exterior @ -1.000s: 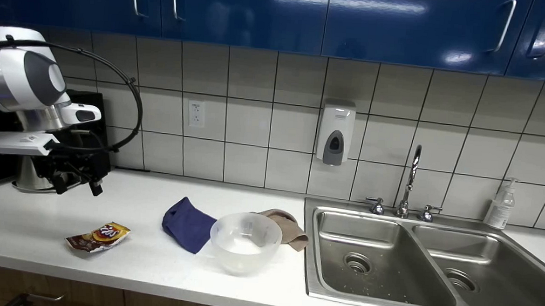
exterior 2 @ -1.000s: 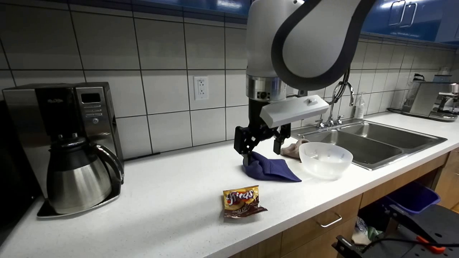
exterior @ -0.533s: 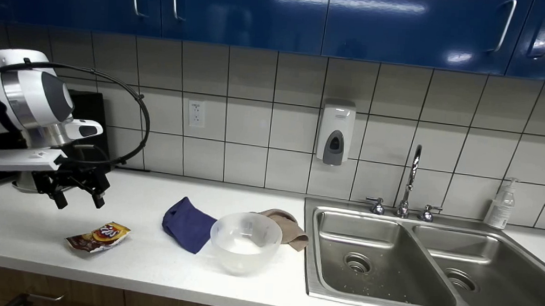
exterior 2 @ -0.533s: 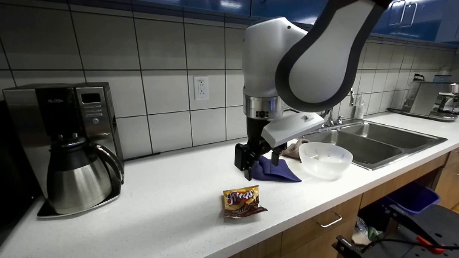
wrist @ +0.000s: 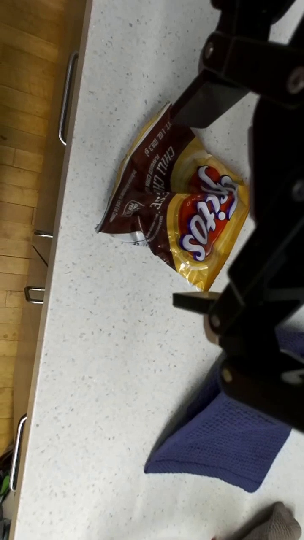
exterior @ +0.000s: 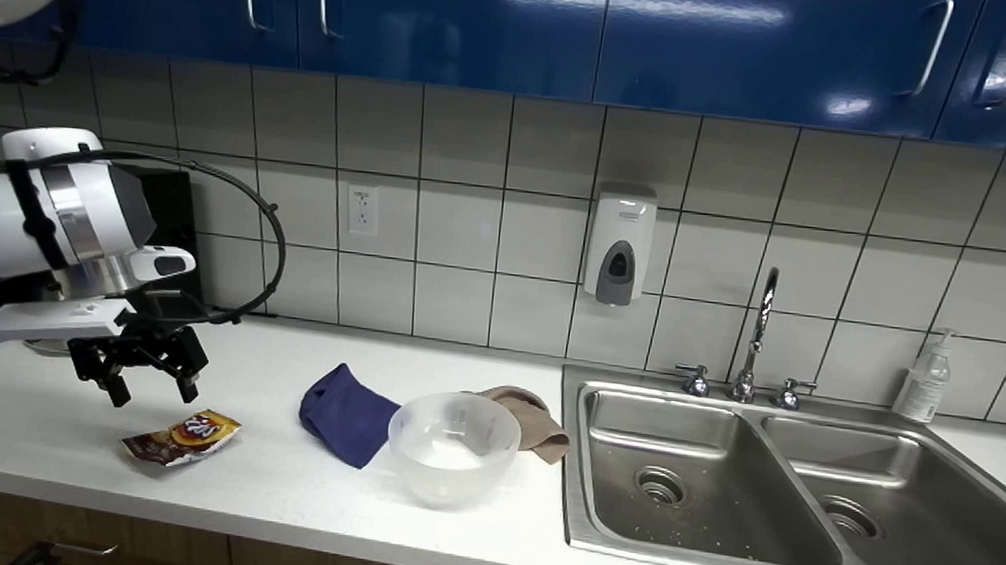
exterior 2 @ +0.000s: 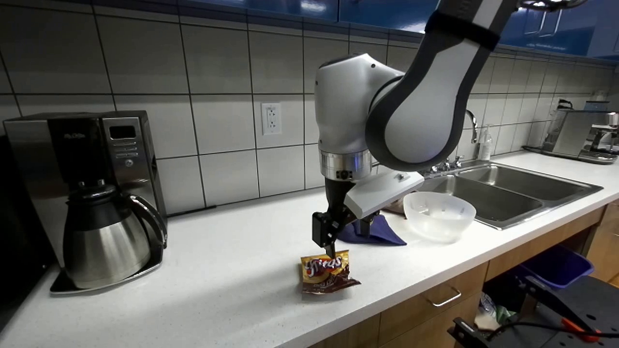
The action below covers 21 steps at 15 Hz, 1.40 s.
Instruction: Put the yellow packet in the bowl
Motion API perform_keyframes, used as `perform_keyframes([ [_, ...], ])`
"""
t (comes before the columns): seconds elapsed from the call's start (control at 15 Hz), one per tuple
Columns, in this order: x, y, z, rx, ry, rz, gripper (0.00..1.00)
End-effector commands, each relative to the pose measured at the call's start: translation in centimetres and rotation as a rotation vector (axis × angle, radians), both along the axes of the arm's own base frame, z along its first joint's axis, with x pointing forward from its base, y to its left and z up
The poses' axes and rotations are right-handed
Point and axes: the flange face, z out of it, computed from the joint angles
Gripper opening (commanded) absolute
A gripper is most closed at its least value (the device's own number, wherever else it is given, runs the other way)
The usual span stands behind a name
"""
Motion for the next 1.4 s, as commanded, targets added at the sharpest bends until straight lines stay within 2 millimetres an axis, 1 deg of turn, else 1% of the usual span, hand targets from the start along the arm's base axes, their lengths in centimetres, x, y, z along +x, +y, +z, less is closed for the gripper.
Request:
perform_keyframes([
  [0.0,1.0,0.9,-1.6,-0.017,0.006,-0.013,1.00],
  [0.2,1.3,1.3,-3.0,-0.030,0.019,-0.026,1.00],
  [0.8,2.7,1.8,-6.8,-0.063,0.057,-0.076,1.00],
  [1.07,3.4,1.7,-7.9,-0.081,0.066,-0.087,1.00],
  [1.33,4.2,1.9,-8.4,-0.082,0.067,-0.097,1.00],
])
